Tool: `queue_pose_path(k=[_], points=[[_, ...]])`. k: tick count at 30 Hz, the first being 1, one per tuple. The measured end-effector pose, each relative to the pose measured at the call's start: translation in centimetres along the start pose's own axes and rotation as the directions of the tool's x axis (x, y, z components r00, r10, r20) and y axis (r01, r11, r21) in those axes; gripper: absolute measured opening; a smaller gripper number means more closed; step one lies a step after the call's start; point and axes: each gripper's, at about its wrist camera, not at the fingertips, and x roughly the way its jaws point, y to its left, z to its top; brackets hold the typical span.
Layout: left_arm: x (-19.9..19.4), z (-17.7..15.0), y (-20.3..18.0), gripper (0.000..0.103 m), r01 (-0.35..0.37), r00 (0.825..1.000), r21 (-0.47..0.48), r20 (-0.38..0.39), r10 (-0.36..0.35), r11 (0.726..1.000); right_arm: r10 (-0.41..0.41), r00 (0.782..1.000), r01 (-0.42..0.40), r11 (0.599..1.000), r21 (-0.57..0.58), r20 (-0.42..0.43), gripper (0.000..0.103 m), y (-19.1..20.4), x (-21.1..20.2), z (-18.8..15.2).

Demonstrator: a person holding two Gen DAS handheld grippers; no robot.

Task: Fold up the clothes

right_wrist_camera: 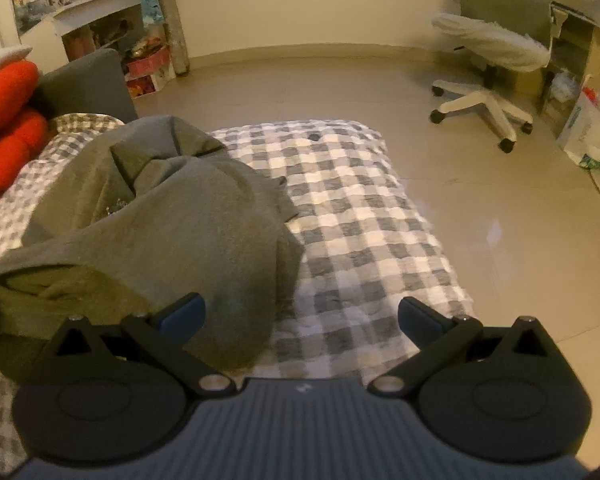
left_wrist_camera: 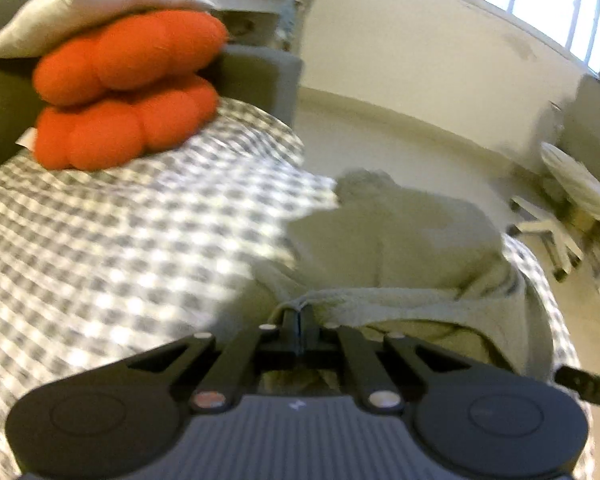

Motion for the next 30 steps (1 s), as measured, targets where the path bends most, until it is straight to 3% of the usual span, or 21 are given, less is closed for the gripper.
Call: queue_pose_path(k=[6,15,27,30], points=[[-0.8,1.9,2.0,0.001,-0.091,0.992,0.004,0.084,0.090,0.996,0.044,0.999,-0.044,0.999,-0.001,-0.005,0.103,1.3,0.2,0.3],[-0.3,5.7,4.3,0.001,-0.190,0.967,-0.002,0.175,0.188,0.982,0.112,0.993,-0.111,0.994,0.016,-0.032,0.103,2.6,1.2,0.7],[1.4,13.1,7.8,0.001,-0.339,0.906,-0.008,0.266,0.329,0.941,0.150,0.988,-0.151,0.989,-0.003,-0.029,0.103,3.8,1.9,1.3],[2.3,14.5,7.6,0.001,-0.356,0.900,0.012,0.274,0.339,0.934,0.159,0.987,-0.160,0.987,-0.007,-0.034,0.103,4.1,2.1,1.4]])
